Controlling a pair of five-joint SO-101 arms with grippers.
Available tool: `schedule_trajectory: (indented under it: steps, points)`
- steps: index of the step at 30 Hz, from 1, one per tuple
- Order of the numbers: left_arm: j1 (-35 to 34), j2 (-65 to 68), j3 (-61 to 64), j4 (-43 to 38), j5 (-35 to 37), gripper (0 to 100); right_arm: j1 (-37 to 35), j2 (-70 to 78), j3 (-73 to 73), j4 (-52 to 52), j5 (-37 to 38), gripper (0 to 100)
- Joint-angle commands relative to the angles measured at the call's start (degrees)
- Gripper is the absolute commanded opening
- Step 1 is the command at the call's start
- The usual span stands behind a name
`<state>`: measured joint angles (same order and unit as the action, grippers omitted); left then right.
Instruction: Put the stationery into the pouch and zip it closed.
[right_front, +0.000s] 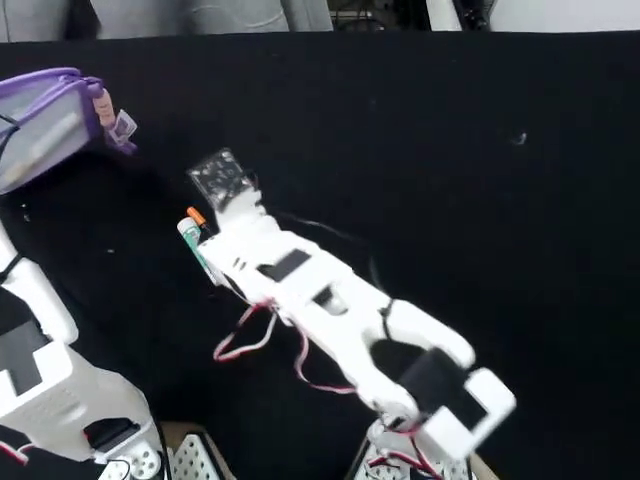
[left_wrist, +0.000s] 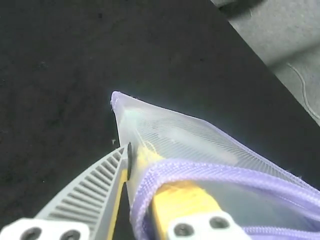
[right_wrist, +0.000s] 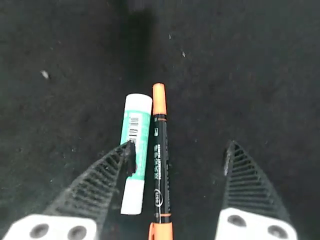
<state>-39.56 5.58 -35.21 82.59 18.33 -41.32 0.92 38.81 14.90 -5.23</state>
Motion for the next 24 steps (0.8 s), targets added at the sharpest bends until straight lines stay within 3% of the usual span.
schedule_trajectory:
  steps: [1,24]
  points:
    - [-0.04,-0.53,-3.47,-1.76,0.35,3,-0.44,4.62,-9.89,6.15,0.35,26.9]
    - [2.33,-0.53,-1.71,-1.76,0.44,3,2.99,38.20,-58.77,46.95,0.18,26.9]
